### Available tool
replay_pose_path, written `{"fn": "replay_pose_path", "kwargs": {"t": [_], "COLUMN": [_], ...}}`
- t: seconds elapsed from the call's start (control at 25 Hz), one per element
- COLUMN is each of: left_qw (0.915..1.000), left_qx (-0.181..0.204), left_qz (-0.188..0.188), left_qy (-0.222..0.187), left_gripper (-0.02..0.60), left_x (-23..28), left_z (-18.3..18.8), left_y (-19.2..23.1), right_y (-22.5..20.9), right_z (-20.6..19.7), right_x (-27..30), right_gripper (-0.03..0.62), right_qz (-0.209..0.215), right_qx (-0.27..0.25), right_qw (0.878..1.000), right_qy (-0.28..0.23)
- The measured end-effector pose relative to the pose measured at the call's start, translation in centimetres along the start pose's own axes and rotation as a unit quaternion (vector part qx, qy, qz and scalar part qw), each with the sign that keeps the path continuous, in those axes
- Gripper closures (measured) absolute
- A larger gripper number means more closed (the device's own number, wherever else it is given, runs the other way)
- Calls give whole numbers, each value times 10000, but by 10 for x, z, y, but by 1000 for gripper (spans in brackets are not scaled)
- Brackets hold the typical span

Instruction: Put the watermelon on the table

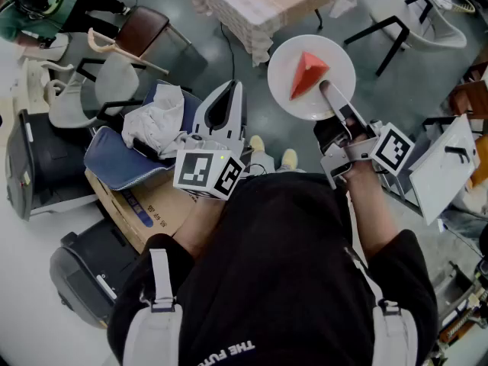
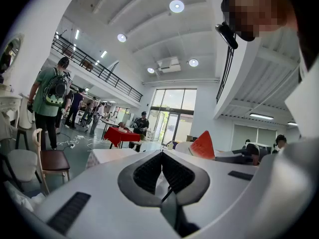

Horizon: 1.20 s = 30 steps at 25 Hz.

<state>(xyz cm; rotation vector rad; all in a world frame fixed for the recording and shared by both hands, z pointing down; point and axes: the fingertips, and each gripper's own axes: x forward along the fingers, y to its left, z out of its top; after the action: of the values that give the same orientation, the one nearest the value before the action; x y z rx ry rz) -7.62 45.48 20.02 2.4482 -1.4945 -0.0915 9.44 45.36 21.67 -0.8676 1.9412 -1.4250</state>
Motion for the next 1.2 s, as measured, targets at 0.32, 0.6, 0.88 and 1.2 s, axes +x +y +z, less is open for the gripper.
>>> {"fn": "replay_pose_path", "kwargs": {"t": [0.32, 0.6, 0.88, 1.2], "left_qw": [9999, 9997, 9996, 9997], "left_qx": [100, 124, 155, 189], "left_qz": [54, 82, 104, 98], "left_qy": [-121, -202, -218, -155], "left_gripper": [571, 571, 571, 571], "left_x": [-6, -7, -9, -5], "left_z": [0, 0, 1, -2], "left_y": [-15, -31, -27, -34], "right_y": [1, 0, -2, -4], "right_z": [12, 24, 25, 25], "right_x": [-17, -32, -33, -36], "right_gripper": [576, 576, 576, 576], "right_qz": [99, 139, 148, 175], "right_qx": [-30, 5, 35, 65], "right_qw": [9999, 9999, 9998, 9998], "right_qy": [-48, -67, -117, -76]}}
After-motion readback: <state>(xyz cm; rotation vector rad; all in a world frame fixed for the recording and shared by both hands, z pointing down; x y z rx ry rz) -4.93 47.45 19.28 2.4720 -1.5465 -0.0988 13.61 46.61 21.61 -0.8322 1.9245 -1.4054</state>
